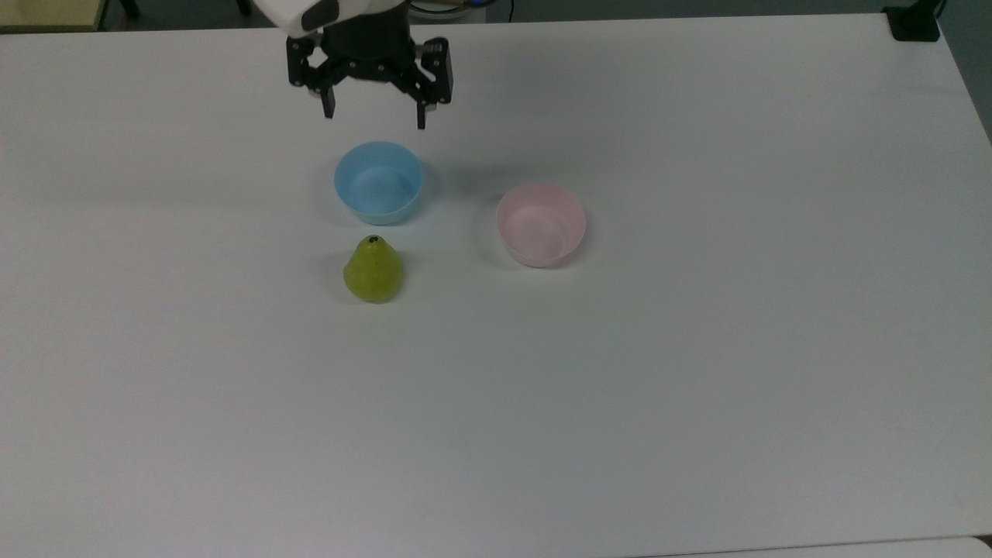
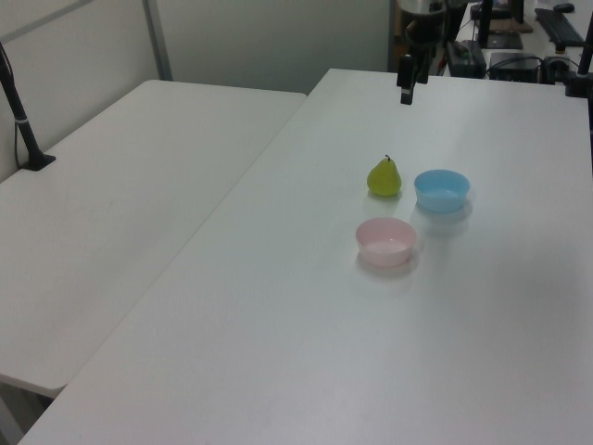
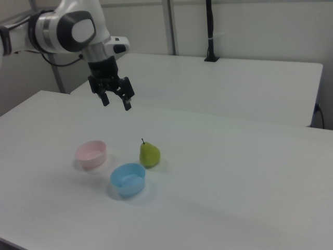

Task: Pick up a pear from the bowl
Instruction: 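Open the gripper, release the pear, and raise the gripper away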

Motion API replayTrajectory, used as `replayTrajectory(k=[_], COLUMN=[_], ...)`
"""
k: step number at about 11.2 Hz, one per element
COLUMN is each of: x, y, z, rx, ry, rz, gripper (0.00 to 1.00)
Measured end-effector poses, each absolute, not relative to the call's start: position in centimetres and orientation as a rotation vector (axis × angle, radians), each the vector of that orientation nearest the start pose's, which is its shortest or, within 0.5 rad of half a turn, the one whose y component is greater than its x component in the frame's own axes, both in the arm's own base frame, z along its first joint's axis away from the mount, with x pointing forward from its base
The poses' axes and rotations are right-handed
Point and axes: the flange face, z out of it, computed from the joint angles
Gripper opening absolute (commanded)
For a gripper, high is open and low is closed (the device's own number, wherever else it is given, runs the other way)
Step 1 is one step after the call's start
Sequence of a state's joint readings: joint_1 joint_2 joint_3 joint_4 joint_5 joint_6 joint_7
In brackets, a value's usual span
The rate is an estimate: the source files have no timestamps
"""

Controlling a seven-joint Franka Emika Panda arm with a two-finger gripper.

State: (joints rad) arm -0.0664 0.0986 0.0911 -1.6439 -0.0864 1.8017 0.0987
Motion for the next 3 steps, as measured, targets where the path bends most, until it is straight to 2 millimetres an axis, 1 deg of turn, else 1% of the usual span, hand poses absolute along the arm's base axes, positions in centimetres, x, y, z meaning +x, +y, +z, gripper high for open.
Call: replayTrajectory(k=[2,3], x=[58.92,58.39], y=[0.58,0.02], z=[56.26,56.84], rx=[-3.19,-3.181], ry=[0.106,0.11], rz=[-0.059,-0.046], gripper=[1.0,1.0])
